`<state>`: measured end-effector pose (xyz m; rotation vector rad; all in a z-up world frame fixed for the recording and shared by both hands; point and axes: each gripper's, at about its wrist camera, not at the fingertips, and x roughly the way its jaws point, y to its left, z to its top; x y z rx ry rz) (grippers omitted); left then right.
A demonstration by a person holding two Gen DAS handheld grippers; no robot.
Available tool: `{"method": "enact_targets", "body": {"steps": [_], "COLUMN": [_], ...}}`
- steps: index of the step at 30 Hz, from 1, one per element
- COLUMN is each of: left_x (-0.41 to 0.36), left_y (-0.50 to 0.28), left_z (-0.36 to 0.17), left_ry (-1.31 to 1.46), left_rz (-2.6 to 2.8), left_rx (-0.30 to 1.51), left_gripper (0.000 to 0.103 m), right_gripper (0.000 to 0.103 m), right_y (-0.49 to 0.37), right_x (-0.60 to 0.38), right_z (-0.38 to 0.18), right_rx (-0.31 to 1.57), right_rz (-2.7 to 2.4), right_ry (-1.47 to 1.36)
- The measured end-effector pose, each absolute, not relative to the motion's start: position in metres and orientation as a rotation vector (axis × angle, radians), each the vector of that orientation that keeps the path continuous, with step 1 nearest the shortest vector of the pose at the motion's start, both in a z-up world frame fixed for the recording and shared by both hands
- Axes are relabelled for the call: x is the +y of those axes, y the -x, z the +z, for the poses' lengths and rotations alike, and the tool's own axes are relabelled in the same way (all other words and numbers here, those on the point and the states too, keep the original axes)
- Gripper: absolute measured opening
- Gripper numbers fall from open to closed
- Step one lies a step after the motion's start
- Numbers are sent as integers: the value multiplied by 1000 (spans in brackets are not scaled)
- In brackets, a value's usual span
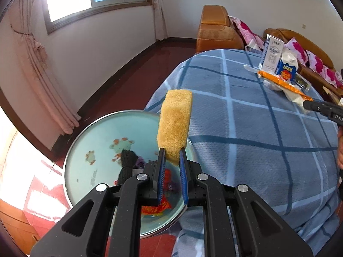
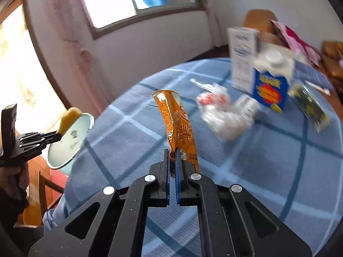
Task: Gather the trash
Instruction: 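Carry the yellow sponge and orange wrapper over the blue bucket with both grippers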
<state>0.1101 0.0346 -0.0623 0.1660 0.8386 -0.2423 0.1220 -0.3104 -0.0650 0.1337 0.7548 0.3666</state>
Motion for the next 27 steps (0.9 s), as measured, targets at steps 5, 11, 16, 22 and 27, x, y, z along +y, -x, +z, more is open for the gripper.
{"method": "enact_targets", "body": {"steps": [5, 11, 16, 22, 27], "left_x": [51, 65, 77, 92, 102], "left_y": [-108, -103, -100, -96, -91], "left_z": [-64, -64, -66, -67, -67], "left_ry": [-173, -218, -239, -246, -256], "left_rz": [-210, -142, -104, -66, -39], "left_rx": [847, 833, 838, 846, 850], "left_gripper": [13, 13, 13, 13, 13], "right_gripper": [5, 5, 5, 5, 5], "right_y": [-129, -145, -159, -165, -168], "right_x": [-284, -253, -223, -189, -175], "right_z": [-56, -49, -47, -46, -43], "right_rx": [730, 696, 667, 632, 607], "right_rz": [437, 513, 579, 651, 701], "right_ry": [-36, 56, 134, 209, 244]}}
